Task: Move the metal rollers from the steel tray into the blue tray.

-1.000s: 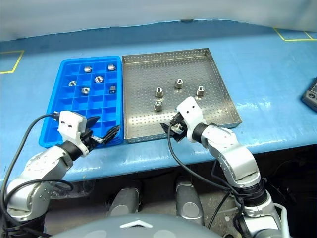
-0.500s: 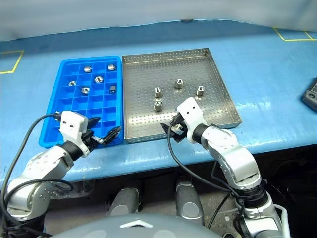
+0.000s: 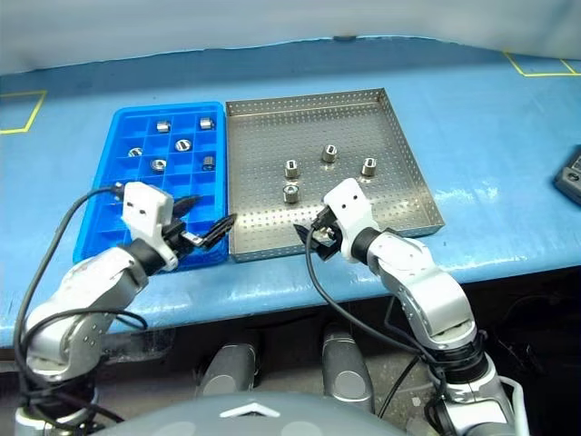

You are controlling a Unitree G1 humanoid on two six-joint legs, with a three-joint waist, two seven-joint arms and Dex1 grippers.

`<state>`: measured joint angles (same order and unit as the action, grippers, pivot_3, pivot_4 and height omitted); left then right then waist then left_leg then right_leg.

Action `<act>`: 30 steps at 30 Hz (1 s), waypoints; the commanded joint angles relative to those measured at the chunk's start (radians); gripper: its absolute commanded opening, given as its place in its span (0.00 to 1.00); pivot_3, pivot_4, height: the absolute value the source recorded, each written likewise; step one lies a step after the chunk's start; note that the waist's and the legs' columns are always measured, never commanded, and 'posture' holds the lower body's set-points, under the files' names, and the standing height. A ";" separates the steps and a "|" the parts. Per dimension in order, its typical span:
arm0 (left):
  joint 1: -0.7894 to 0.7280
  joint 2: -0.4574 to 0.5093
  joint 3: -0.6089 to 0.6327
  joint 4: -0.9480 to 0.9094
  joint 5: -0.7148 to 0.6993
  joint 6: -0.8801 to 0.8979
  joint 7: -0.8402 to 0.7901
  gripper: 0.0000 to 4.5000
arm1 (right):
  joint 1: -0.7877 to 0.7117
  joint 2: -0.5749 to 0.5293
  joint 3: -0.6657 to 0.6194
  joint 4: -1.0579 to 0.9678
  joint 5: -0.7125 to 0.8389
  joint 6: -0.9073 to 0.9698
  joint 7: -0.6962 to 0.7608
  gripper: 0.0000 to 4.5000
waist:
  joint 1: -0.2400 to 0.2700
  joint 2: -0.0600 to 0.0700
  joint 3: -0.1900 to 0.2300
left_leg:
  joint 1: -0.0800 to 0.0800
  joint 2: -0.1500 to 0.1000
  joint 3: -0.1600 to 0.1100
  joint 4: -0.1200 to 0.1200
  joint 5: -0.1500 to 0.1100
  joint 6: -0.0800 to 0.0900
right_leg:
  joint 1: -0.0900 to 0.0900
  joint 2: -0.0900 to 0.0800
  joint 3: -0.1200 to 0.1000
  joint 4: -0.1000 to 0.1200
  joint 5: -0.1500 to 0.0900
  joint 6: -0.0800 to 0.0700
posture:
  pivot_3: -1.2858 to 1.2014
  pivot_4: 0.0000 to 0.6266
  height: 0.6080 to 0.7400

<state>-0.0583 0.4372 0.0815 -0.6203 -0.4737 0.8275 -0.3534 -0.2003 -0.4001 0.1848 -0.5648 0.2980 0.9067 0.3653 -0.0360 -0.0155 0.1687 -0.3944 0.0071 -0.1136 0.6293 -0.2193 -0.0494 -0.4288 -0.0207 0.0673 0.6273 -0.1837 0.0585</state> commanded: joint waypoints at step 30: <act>-0.554 -0.301 -0.247 0.931 0.388 -0.186 0.112 0.43 | 0.168 0.076 -0.051 -0.170 -0.069 -0.028 -0.167 1.00 | -0.125 0.000 0.000 | 0.000 -0.001 0.002 0.002 0.000 0.001 | 0.000 0.001 0.004 0.000 0.004 0.007 | 0.44 0.24 1.00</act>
<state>-0.6179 0.1396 -0.1846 0.3543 -0.0887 0.6296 -0.2448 -0.0180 -0.3265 0.1398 -0.7126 0.2339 0.8974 0.1972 -0.1610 -0.0158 0.1685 -0.3948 0.0064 -0.1115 0.6312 -0.2193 -0.0489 -0.4287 -0.0200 0.0715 0.6278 -0.1799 0.0650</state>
